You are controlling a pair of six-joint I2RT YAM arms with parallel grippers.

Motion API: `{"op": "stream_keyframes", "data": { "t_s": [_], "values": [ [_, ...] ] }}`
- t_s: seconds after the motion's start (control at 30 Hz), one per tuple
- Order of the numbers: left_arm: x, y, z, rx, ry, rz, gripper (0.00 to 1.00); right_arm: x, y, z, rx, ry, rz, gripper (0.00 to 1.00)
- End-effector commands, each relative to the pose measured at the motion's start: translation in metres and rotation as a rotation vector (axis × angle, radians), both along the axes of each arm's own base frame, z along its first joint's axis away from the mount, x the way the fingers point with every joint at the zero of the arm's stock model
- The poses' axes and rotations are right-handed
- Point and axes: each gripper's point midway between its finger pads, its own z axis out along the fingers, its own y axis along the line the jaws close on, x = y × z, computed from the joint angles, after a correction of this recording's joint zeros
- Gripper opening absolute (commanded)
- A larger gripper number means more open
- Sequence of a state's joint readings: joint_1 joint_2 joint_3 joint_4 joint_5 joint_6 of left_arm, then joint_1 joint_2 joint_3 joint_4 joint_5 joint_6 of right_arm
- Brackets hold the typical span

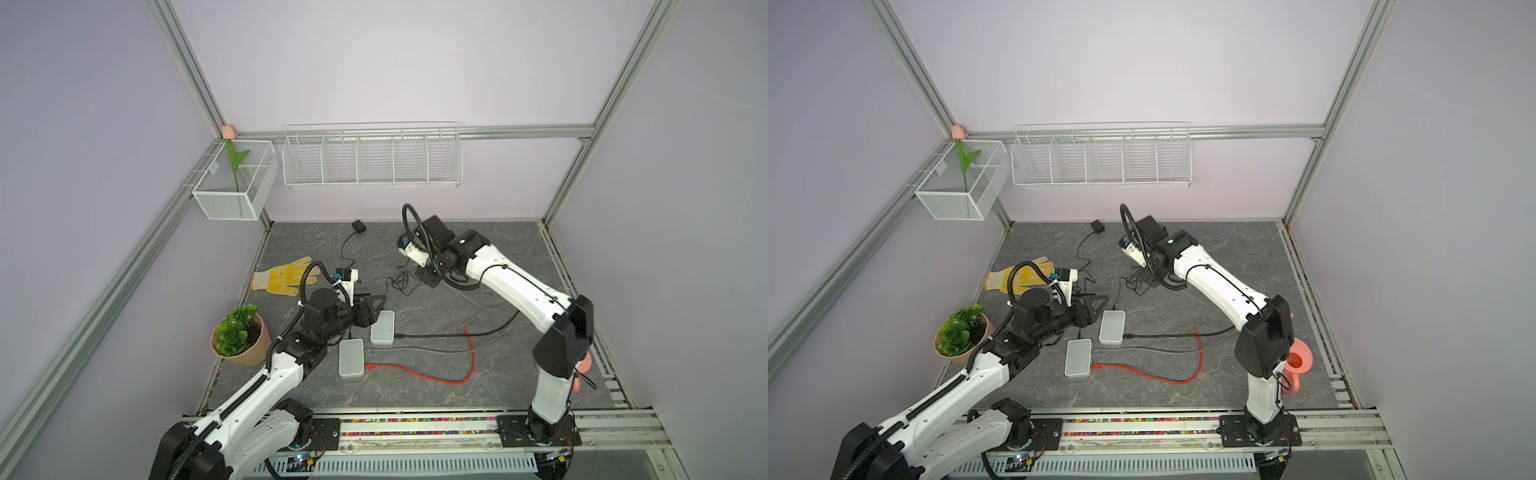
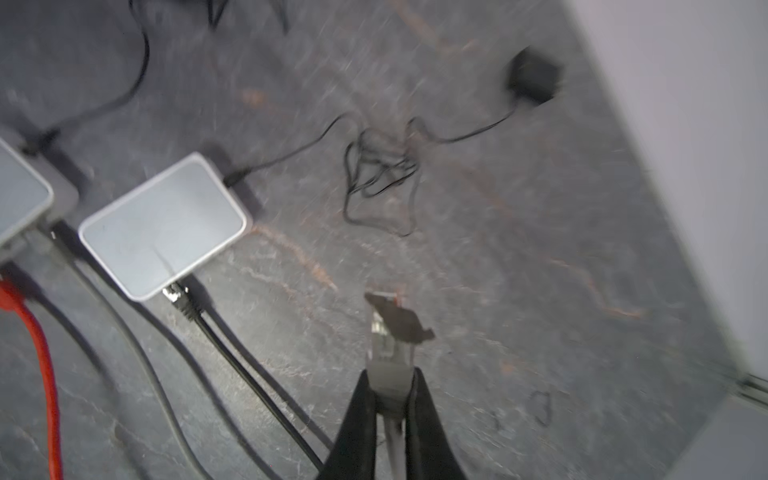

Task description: Insert the plug into the switch port

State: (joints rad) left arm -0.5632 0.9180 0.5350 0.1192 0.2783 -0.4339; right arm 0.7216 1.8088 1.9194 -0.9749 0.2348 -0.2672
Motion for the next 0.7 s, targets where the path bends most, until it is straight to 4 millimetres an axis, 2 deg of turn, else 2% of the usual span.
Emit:
{"op": "stream_keyframes", "data": {
  "t_s": [0.0, 0.07, 0.17, 0.23, 0.37, 0.57, 0.67],
  "values": [
    [0.0, -0.011, 0.047, -0.036, -0.208, -0.021, 0.65, -0.02, -0.039, 0.116, 0.202, -0.208, -0.167, 0.07],
    [-0.003, -0.028, 0.065, -0.058, -0.276, -0.065, 0.67, -0.03, -0.043, 0.154, 0.352, -0.276, -0.188, 0.07],
    [-0.007, -0.063, 0.083, -0.024, -0.378, -0.123, 0.71, -0.045, -0.049, 0.188, 0.512, -0.322, -0.2, 0.07],
    [-0.009, -0.085, 0.091, -0.01, -0.437, -0.142, 0.73, -0.055, -0.051, 0.201, 0.585, -0.325, -0.191, 0.07],
    [-0.007, -0.117, 0.109, -0.071, -0.496, -0.179, 0.75, -0.069, -0.05, 0.212, 0.685, -0.315, -0.166, 0.07],
    [-0.031, -0.165, 0.134, -0.124, -0.573, -0.306, 0.75, -0.08, -0.049, 0.215, 0.738, -0.298, -0.141, 0.07],
    [-0.039, -0.18, 0.142, -0.175, -0.568, -0.362, 0.75, -0.082, -0.048, 0.215, 0.751, -0.296, -0.128, 0.07]
  ]
}}
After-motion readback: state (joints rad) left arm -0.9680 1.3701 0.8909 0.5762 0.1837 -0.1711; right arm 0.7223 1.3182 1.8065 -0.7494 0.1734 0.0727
